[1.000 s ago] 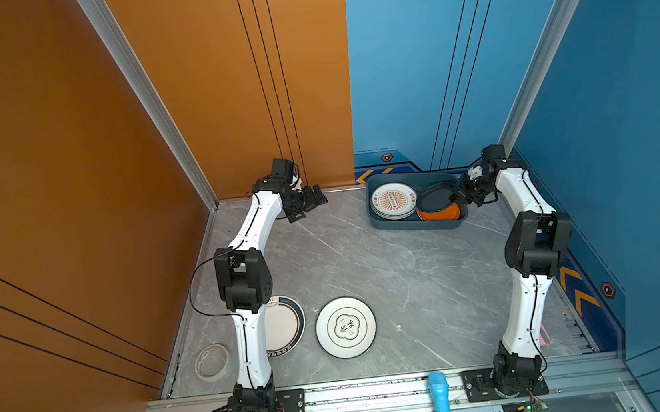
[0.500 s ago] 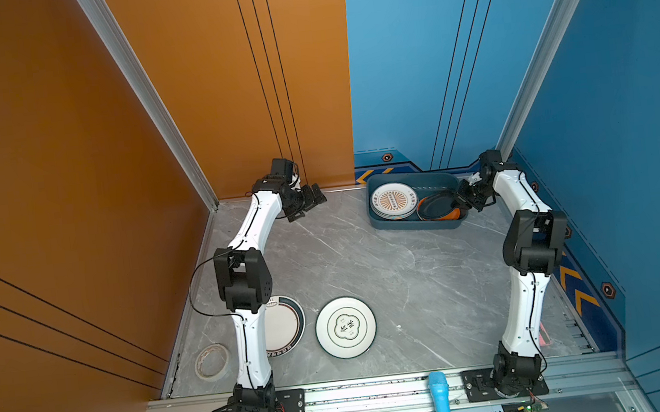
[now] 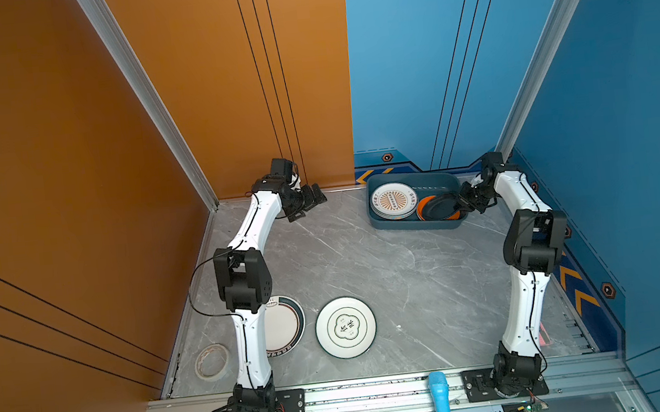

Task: Place the plates into the plastic bin on the countertop
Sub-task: 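Lower the black plate into the teal bin with right gripper, then open right gripper and move it toward the white cloud-print plate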

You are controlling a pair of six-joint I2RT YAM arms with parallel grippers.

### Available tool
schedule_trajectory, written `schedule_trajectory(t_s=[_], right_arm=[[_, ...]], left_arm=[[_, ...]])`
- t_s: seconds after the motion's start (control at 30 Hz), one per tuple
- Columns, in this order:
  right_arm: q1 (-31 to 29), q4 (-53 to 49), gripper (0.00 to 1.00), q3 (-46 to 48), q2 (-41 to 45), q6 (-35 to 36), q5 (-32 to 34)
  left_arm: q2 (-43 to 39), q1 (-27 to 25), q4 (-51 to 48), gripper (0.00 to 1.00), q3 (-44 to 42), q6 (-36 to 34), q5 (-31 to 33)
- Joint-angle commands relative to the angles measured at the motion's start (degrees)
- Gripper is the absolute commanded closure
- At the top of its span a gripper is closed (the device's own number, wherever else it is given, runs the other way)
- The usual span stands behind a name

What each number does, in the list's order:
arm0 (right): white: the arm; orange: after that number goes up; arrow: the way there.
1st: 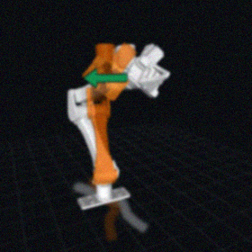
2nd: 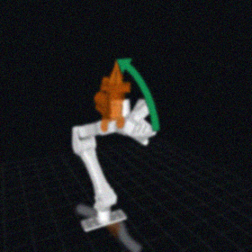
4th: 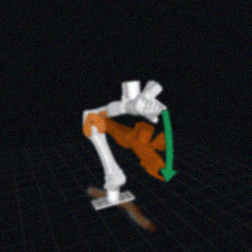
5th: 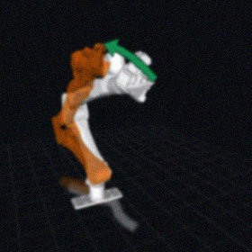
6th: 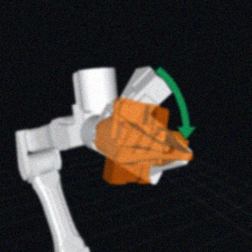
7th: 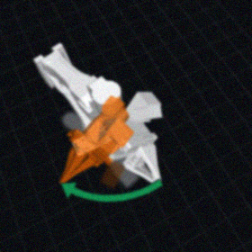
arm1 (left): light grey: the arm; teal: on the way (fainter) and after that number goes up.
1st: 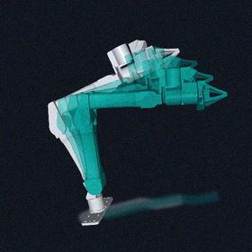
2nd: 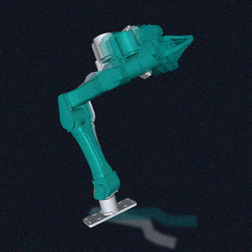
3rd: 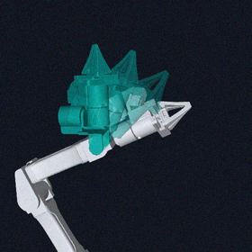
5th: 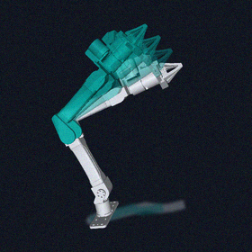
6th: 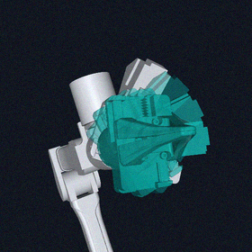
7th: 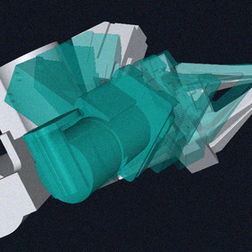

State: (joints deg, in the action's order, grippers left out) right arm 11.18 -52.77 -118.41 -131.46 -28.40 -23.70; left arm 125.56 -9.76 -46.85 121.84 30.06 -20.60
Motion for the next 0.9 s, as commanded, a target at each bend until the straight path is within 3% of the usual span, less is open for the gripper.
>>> schedule_trajectory(t_s=[0.0,0.2,0.87], right_arm=[[0.16,-3.37,0.79,0.11,-1.21,0.31,1.68],[0.15,-4.09,0.65,0.11,-1.21,0.28,2.74],[-0.28,-9.19,0.56,-6.21,-0.11,0.48,9.13]], left_arm=[[-0.72,0.40,0.51,0.02,-0.07,-0.27,-1.58],[-0.58,0.27,0.49,0.02,0.02,-0.39,-2.06],[-0.86,0.00,0.48,0.02,-0.46,-0.91,-2.01]])
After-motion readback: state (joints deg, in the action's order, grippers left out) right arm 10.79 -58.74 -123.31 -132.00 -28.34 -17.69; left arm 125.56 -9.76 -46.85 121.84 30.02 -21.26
